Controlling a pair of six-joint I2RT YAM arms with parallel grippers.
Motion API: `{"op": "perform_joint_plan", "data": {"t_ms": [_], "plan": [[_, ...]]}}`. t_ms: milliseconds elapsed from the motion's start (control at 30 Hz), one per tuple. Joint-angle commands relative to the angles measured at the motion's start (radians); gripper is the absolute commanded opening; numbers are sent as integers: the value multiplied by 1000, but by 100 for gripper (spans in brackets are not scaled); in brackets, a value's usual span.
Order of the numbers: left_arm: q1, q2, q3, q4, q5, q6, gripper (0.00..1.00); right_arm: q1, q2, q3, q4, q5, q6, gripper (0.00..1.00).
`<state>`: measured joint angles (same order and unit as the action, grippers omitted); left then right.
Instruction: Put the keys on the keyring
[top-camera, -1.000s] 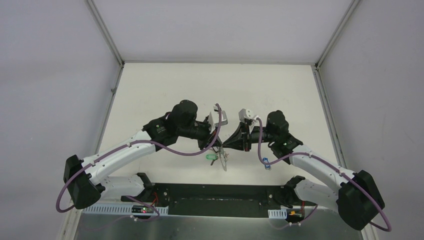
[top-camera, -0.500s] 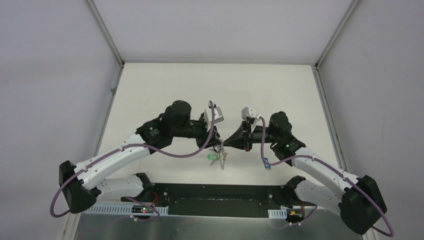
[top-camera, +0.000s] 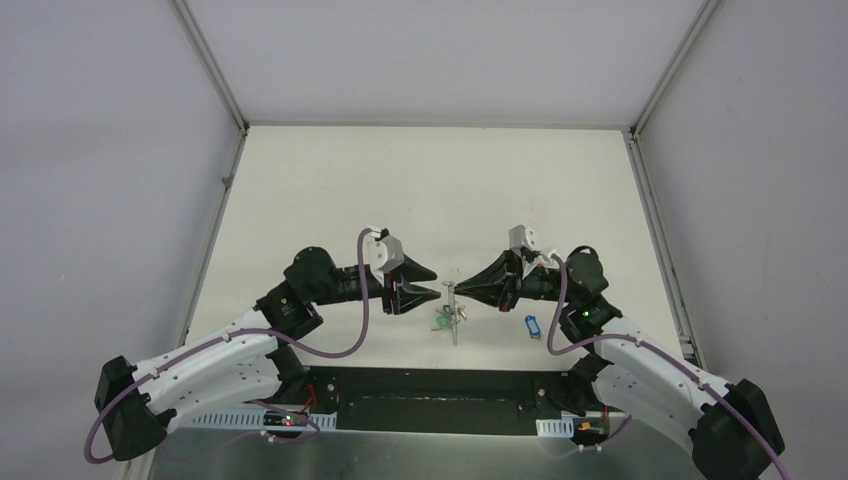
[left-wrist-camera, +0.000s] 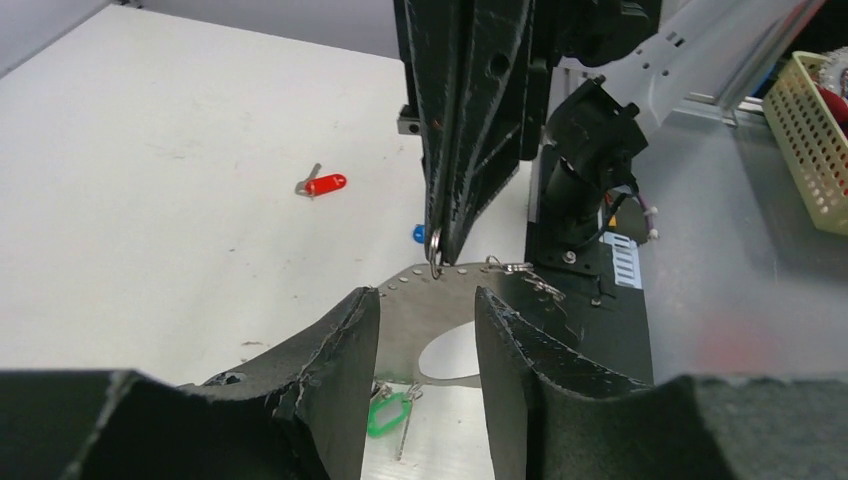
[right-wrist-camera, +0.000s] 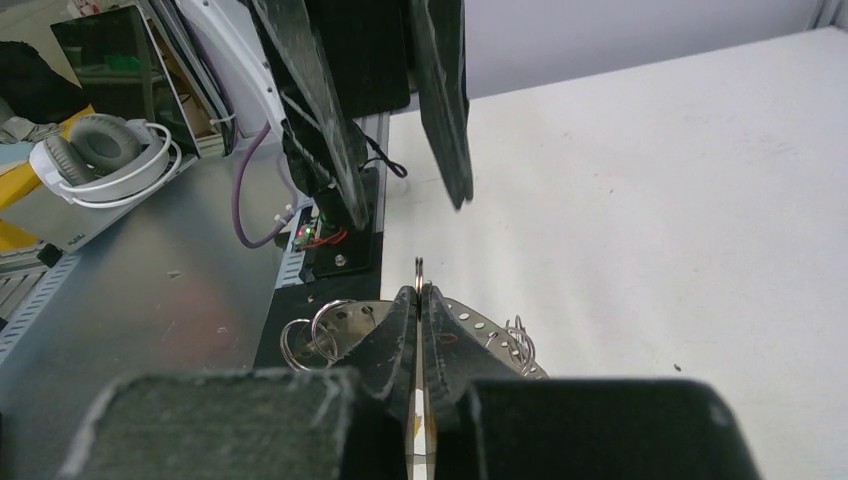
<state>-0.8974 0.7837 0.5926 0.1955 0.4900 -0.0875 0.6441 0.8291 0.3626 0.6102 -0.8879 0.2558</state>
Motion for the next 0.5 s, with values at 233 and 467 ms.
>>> {"op": "perform_joint_plan", "data": {"t_ms": [233,467], "plan": [[-9,72,-65,382,175,-72,31,5,14,-2,309,-16,97,0],[-13,103,-46,342,137,-75,28,5,13,1,319,-11,100,0]]}}
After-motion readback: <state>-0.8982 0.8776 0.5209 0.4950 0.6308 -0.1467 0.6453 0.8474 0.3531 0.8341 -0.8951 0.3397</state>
